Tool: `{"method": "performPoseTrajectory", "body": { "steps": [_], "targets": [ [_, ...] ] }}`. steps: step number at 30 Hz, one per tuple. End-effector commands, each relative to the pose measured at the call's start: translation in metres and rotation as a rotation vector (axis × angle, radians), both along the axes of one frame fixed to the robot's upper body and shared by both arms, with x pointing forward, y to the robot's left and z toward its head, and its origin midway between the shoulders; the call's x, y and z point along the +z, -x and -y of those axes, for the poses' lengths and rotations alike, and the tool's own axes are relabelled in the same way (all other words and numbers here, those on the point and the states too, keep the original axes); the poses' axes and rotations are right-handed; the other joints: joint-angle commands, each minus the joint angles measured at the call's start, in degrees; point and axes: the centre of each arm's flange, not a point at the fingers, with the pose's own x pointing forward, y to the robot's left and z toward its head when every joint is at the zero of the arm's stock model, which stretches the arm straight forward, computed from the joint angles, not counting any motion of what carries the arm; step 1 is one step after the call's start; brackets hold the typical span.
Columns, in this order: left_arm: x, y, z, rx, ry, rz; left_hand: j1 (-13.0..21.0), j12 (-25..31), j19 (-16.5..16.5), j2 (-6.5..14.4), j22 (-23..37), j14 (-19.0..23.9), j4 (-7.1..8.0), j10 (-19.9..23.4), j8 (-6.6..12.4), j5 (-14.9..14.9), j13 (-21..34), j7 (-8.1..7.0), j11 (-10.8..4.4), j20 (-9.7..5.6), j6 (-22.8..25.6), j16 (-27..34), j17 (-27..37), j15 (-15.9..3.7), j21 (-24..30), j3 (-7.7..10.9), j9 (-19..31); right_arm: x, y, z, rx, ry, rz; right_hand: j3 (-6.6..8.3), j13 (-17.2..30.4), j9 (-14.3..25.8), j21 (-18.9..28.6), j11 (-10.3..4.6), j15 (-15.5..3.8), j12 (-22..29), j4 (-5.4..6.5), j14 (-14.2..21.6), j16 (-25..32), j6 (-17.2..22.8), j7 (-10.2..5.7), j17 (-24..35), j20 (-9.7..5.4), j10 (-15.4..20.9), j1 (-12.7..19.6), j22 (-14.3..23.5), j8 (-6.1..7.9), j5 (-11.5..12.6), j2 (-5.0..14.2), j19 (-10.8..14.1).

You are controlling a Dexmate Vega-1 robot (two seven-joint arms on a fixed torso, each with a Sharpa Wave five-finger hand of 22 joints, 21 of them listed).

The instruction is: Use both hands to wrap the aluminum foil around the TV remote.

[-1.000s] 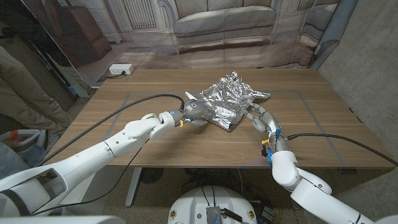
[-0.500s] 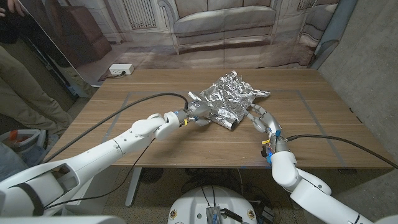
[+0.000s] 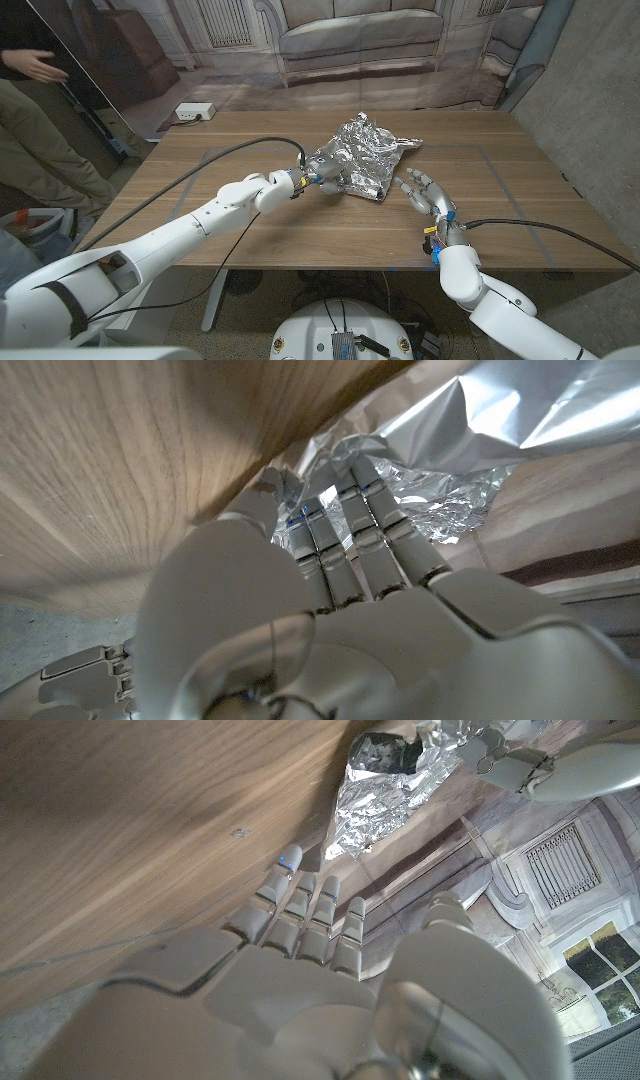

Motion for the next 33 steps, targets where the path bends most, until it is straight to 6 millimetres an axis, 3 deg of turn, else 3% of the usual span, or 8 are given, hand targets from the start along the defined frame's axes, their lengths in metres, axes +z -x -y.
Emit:
{"method": "performPoseTrajectory", "body": {
  "steps": [1,8,14,20,24,29,33],
  "targets": [
    [0.042,0.003,0.002,0.057,-0.004,-0.213,1.9,0.6,1.2,2.6,0.0,4.9,1.26,6.1,0.33,0.3,2.8,0.50,-4.69,-1.72,1.5,0.3,1.0,-9.20,0.6,1.80,1.8,0.000,0.001,0.001,0.002,0.001,-0.005,0.12,0.1,0.1,-0.2,-0.01,-0.40,0.3,-0.29,0.4,0.0,0.4,-0.16,0.2,-0.10,0.5,-0.7,0.3,0.26,0.0,0.01,0.5],
    [0.066,-0.008,0.004,0.037,0.049,-0.462,1.9,1.1,2.1,2.6,0.0,6.8,1.23,7.2,0.69,0.1,3.6,1.75,-3.83,-1.31,1.7,0.4,1.1,-9.15,1.1,2.28,2.3,0.000,0.000,-0.002,0.010,0.008,-0.004,0.06,0.1,0.1,-0.3,0.01,-0.37,0.3,-0.19,0.5,0.0,0.5,-0.13,0.2,-0.09,0.5,-1.0,0.3,0.29,0.0,0.05,0.7],
    [0.077,-0.021,0.011,0.006,0.072,-0.638,1.8,1.6,2.4,2.8,0.1,7.9,1.43,7.8,0.59,0.1,4.2,2.50,-2.81,-0.99,1.2,0.6,1.2,-9.02,1.4,2.57,2.6,-0.003,0.000,-0.001,0.009,0.001,-0.006,0.04,0.1,0.1,-0.3,0.03,-0.37,0.3,-0.17,0.5,0.0,0.6,-0.06,0.2,-0.29,0.6,-1.2,0.3,0.29,0.0,0.04,0.9],
    [0.081,-0.029,0.017,-0.003,0.061,-0.738,1.5,2.0,2.4,3.3,0.1,8.6,1.83,8.1,0.34,0.2,4.8,2.99,-2.74,-0.91,0.7,0.7,1.5,-8.93,1.6,2.79,2.9,-0.007,0.001,0.000,0.006,-0.012,-0.009,0.05,0.1,0.1,-0.3,0.07,-0.36,0.3,-0.20,0.6,0.0,0.6,0.04,0.2,-0.45,0.6,-1.2,0.3,0.28,0.0,0.04,1.1],
    [0.082,-0.030,0.018,0.004,0.061,-0.734,1.3,2.3,2.7,3.8,0.2,10.1,2.33,8.0,-0.25,0.2,5.4,3.28,-2.93,-0.84,-0.6,1.2,1.9,-8.86,1.9,2.98,3.2,-0.009,0.003,0.001,0.004,-0.018,-0.010,0.06,0.1,0.1,-0.3,0.06,-0.38,0.3,-0.22,0.7,0.0,0.6,0.02,0.2,-0.50,0.7,-1.2,0.3,0.29,0.0,0.04,1.2],
    [0.085,-0.020,0.018,0.072,0.023,-0.523,1.1,2.7,3.0,4.1,0.3,11.4,2.73,7.1,-0.38,0.2,6.4,3.56,-2.82,-0.49,-0.6,1.6,2.5,-8.80,2.4,3.30,3.7,-0.011,0.004,0.002,0.000,-0.022,-0.013,0.07,0.1,0.1,-0.4,0.08,-0.41,0.3,-0.24,0.8,0.1,0.7,0.04,0.2,-0.51,0.8,-1.2,0.3,0.31,0.0,0.06,1.3],
    [0.087,-0.025,0.018,0.098,0.013,-0.533,1.0,3.0,2.9,4.1,0.4,11.5,2.83,7.0,-0.23,0.2,6.8,3.74,-2.93,-0.30,-0.2,1.5,2.7,-8.67,2.5,3.43,3.9,-0.012,0.005,0.002,0.002,-0.022,-0.016,0.08,0.1,0.1,-0.4,0.08,-0.49,0.3,-0.26,0.9,0.1,1.0,0.09,0.2,-0.57,0.8,-1.3,0.3,0.40,0.0,0.07,1.4]
  ]
}}
